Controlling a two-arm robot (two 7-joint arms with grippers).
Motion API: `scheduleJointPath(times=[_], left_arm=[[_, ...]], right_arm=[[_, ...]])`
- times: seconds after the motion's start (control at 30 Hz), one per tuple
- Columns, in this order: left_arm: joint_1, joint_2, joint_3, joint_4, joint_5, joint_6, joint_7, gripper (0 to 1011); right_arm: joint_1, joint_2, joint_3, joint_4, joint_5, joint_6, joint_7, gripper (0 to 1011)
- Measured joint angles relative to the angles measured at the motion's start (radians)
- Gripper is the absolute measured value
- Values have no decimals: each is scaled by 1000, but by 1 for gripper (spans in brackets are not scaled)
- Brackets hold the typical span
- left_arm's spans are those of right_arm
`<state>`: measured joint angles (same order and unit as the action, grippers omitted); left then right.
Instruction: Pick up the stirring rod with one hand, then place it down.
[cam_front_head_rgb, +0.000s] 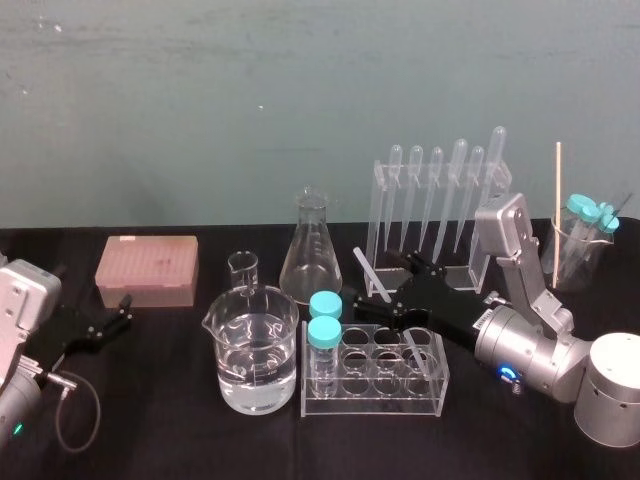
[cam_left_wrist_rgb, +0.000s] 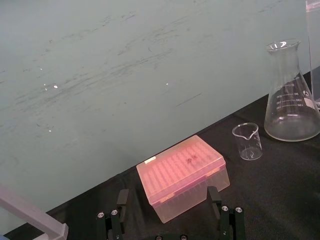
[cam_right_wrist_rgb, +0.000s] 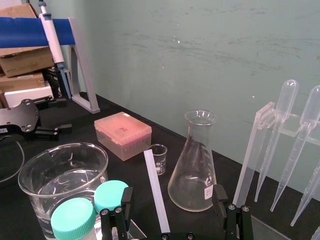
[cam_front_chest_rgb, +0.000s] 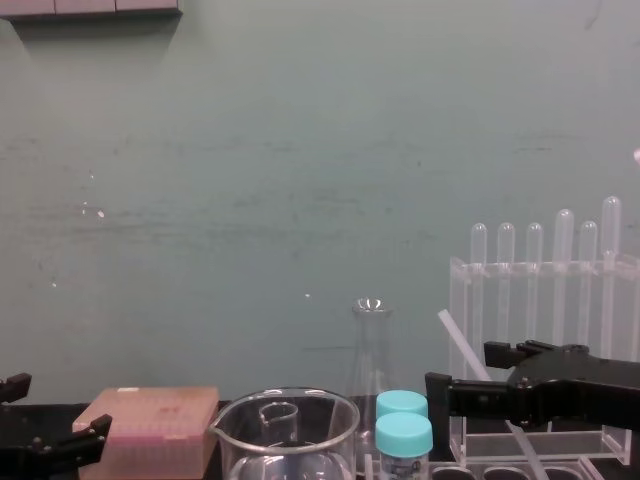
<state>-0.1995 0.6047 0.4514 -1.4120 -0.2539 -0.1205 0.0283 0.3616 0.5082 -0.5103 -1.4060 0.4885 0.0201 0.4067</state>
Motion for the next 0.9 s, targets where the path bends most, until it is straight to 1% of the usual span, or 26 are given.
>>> scheduleJointPath(times=[0.37, 0.43, 0.47, 0.53, 0.57, 0.6, 0.7, 0.73, 0.83, 0.87, 0.9], left_arm=[[0, 0, 0, 0, 0, 0, 0, 1000], [0, 0, 0, 0, 0, 0, 0, 1000], [0, 0, 0, 0, 0, 0, 0, 1000], [0, 0, 0, 0, 0, 0, 0, 1000], [0, 0, 0, 0, 0, 0, 0, 1000], [0, 0, 0, 0, 0, 0, 0, 1000], [0, 0, 0, 0, 0, 0, 0, 1000], [0, 0, 0, 0, 0, 0, 0, 1000], [0, 0, 0, 0, 0, 0, 0, 1000], [0, 0, 0, 0, 0, 0, 0, 1000], [0, 0, 0, 0, 0, 0, 0, 1000]], right_arm=[[-1, 2, 1, -3, 3, -3, 0, 1002], [-1, 2, 1, -3, 3, -4, 0, 984], [-1, 2, 1, -4, 3, -4, 0, 948], [-2, 2, 1, -4, 3, -5, 0, 908], [-2, 2, 1, -4, 4, -5, 0, 908], [-2, 2, 1, -4, 4, -5, 0, 863], [-2, 2, 1, -4, 4, -6, 0, 789], [-2, 3, 1, -4, 4, -6, 0, 735], [-2, 3, 1, -4, 4, -6, 0, 682], [-2, 3, 1, -5, 5, -6, 0, 625], [-2, 3, 1, -5, 5, -6, 0, 599]])
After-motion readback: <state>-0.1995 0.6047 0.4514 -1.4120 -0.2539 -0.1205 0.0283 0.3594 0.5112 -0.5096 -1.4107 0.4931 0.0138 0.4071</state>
